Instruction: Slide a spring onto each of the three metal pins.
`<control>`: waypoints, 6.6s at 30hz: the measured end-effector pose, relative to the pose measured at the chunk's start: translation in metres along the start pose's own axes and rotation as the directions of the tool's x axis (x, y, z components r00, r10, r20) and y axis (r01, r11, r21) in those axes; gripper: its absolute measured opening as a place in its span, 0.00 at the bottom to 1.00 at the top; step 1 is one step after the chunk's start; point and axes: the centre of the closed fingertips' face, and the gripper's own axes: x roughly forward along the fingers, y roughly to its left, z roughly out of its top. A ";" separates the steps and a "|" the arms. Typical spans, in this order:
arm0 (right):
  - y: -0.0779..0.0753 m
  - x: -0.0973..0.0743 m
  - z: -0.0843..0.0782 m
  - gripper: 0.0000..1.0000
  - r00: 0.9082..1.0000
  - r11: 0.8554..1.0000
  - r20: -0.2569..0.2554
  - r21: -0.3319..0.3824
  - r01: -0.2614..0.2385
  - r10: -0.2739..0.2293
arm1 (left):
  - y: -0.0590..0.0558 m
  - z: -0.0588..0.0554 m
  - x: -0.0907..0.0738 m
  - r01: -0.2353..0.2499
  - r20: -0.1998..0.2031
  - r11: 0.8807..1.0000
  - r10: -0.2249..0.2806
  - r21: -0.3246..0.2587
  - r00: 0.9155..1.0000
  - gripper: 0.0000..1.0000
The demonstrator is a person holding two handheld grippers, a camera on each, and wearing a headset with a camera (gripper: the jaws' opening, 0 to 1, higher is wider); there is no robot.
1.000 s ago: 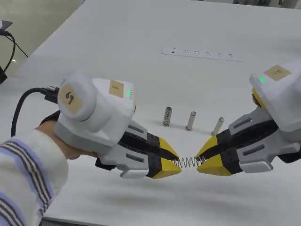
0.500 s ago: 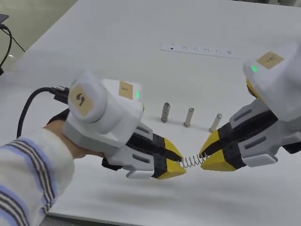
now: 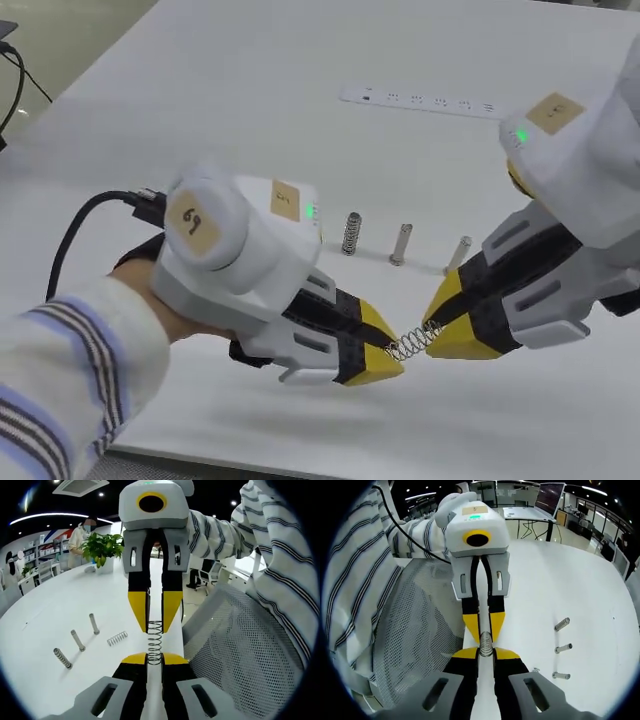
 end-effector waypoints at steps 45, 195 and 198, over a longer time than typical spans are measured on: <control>-0.014 0.006 0.011 0.09 0.998 0.988 -0.063 -0.156 0.020 -0.030 | 0.009 0.019 -0.003 -0.059 0.119 0.998 0.060 -0.012 0.991 0.02; -0.149 -0.023 -0.017 0.08 0.910 0.976 -0.368 -0.175 0.132 -0.189 | 0.082 -0.042 -0.046 -0.393 0.022 0.852 0.426 -0.346 0.904 0.98; -0.152 -0.017 -0.017 0.08 0.909 0.976 -0.376 -0.180 0.120 -0.181 | 0.081 -0.043 -0.045 -0.396 0.018 0.853 0.427 -0.341 0.904 0.98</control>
